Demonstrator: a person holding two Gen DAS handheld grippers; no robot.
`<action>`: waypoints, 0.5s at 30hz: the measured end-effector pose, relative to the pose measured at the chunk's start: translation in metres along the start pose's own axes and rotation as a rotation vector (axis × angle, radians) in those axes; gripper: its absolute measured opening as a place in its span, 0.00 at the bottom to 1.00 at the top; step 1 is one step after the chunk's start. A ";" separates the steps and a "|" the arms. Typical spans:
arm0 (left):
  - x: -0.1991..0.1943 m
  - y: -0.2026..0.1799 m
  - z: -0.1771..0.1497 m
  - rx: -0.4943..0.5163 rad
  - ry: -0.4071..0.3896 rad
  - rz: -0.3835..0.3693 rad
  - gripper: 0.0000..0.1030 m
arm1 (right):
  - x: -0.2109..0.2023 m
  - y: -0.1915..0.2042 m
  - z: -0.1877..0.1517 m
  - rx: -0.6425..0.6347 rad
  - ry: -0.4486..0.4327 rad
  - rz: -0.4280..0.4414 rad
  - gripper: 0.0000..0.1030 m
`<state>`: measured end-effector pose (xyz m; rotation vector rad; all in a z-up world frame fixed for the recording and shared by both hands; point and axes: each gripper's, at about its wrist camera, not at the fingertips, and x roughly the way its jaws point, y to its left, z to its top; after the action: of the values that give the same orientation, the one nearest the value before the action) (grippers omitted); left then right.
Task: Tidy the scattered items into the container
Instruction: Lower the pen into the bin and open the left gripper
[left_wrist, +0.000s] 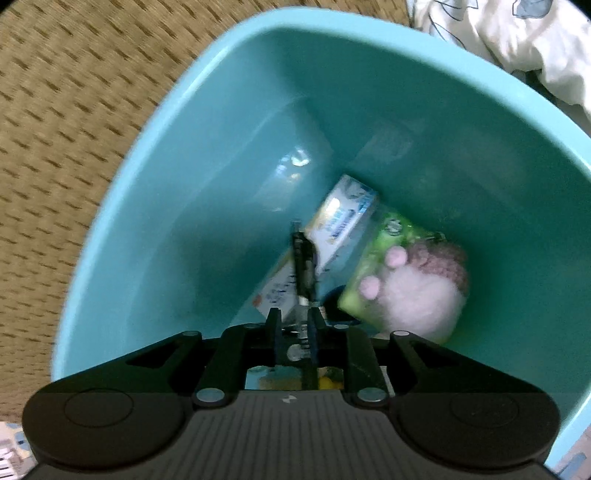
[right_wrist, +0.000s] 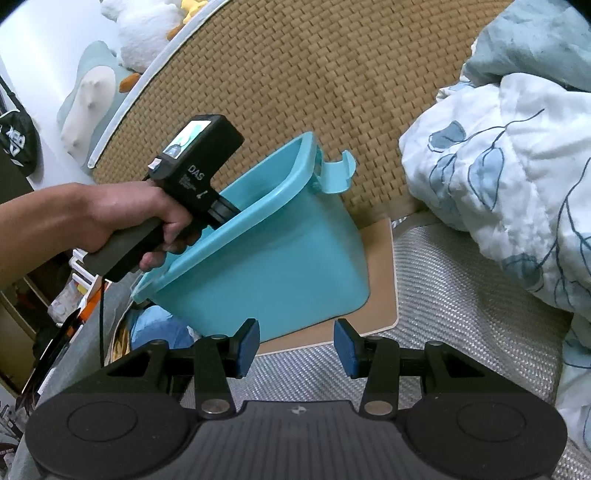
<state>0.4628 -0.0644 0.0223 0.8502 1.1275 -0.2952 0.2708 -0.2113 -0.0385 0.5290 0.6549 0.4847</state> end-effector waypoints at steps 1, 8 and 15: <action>-0.007 0.001 -0.003 -0.004 -0.020 0.009 0.18 | 0.000 -0.002 0.001 0.005 -0.003 -0.006 0.47; -0.062 0.006 -0.032 -0.040 -0.103 0.043 0.23 | 0.000 -0.004 -0.001 0.002 -0.005 -0.016 0.47; -0.104 0.025 -0.053 -0.118 -0.188 0.068 0.23 | 0.004 0.004 -0.007 -0.051 0.016 -0.034 0.47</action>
<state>0.3976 -0.0306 0.1159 0.7389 0.9298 -0.2449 0.2675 -0.2041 -0.0428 0.4660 0.6644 0.4733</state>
